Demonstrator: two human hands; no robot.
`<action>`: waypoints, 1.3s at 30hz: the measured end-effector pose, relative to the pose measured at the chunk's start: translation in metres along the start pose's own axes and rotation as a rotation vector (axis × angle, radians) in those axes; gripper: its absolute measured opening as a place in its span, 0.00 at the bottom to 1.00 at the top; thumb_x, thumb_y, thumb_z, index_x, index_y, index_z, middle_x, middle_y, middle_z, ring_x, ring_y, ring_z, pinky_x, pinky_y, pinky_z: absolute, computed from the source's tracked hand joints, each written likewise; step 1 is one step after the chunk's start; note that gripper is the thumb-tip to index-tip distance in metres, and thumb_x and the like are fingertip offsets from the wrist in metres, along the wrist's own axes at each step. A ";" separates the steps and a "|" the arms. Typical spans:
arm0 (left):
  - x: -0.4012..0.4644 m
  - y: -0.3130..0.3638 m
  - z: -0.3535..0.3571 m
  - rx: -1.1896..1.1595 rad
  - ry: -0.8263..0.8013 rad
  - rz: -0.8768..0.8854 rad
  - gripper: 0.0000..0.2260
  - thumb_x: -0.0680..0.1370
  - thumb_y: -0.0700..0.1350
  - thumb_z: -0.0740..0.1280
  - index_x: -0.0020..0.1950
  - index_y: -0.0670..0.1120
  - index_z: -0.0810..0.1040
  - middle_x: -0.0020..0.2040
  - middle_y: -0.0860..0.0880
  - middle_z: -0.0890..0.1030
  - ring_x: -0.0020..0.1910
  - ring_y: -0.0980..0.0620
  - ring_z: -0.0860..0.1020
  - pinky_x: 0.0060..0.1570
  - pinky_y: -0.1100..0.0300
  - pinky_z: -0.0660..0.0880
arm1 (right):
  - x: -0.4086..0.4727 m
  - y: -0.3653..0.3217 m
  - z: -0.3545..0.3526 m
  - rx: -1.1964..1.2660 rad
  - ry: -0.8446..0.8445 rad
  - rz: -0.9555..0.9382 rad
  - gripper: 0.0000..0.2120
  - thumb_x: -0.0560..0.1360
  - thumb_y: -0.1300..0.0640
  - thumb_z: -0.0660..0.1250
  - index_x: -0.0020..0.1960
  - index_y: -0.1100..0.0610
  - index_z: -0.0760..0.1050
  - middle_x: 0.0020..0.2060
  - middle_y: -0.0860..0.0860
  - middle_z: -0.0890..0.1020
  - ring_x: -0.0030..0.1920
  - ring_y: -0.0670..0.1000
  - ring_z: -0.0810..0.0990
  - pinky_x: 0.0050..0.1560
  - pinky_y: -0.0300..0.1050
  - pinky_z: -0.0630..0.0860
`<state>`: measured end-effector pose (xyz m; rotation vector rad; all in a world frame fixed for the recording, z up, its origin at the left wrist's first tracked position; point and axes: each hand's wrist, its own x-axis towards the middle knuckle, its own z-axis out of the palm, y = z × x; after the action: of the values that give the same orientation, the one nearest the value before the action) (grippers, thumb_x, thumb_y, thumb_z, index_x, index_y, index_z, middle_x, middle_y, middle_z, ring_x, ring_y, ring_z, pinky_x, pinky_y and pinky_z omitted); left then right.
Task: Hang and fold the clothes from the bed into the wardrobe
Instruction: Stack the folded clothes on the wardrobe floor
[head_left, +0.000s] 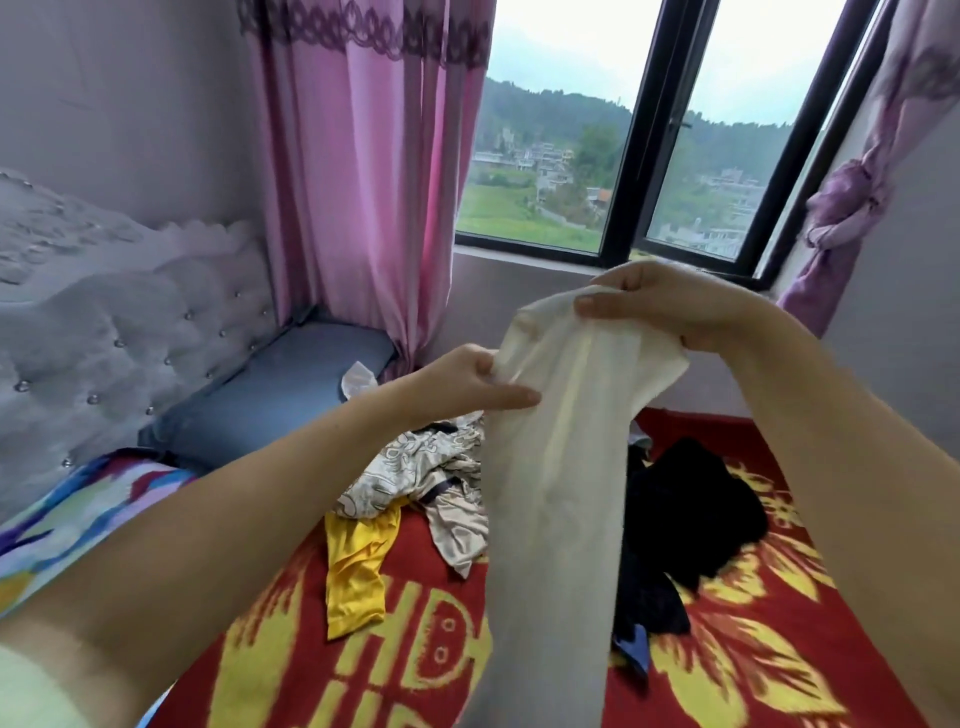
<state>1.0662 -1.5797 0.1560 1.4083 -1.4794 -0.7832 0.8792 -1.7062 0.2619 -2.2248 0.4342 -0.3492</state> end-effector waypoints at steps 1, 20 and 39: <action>-0.003 -0.007 -0.002 0.057 -0.012 -0.026 0.05 0.72 0.43 0.74 0.40 0.49 0.79 0.33 0.60 0.82 0.34 0.65 0.79 0.34 0.73 0.73 | -0.004 0.003 -0.009 0.063 0.058 -0.020 0.15 0.65 0.44 0.72 0.43 0.56 0.82 0.36 0.51 0.83 0.34 0.47 0.81 0.34 0.40 0.79; -0.042 -0.041 -0.056 0.009 0.133 -0.022 0.21 0.65 0.70 0.69 0.46 0.55 0.82 0.41 0.57 0.82 0.39 0.61 0.79 0.38 0.70 0.73 | -0.041 0.087 -0.019 -0.002 0.416 0.124 0.22 0.77 0.46 0.64 0.50 0.67 0.78 0.37 0.56 0.75 0.38 0.54 0.72 0.40 0.50 0.70; -0.037 0.010 -0.089 -0.060 0.322 -0.280 0.18 0.77 0.56 0.65 0.47 0.42 0.83 0.38 0.45 0.85 0.33 0.52 0.82 0.32 0.63 0.79 | -0.033 0.061 -0.019 0.221 0.417 0.215 0.08 0.76 0.49 0.68 0.44 0.52 0.82 0.34 0.49 0.85 0.32 0.46 0.83 0.31 0.39 0.80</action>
<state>1.1407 -1.5296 0.1912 1.6307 -1.0194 -0.7226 0.8302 -1.7417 0.2226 -1.8665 0.8088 -0.7130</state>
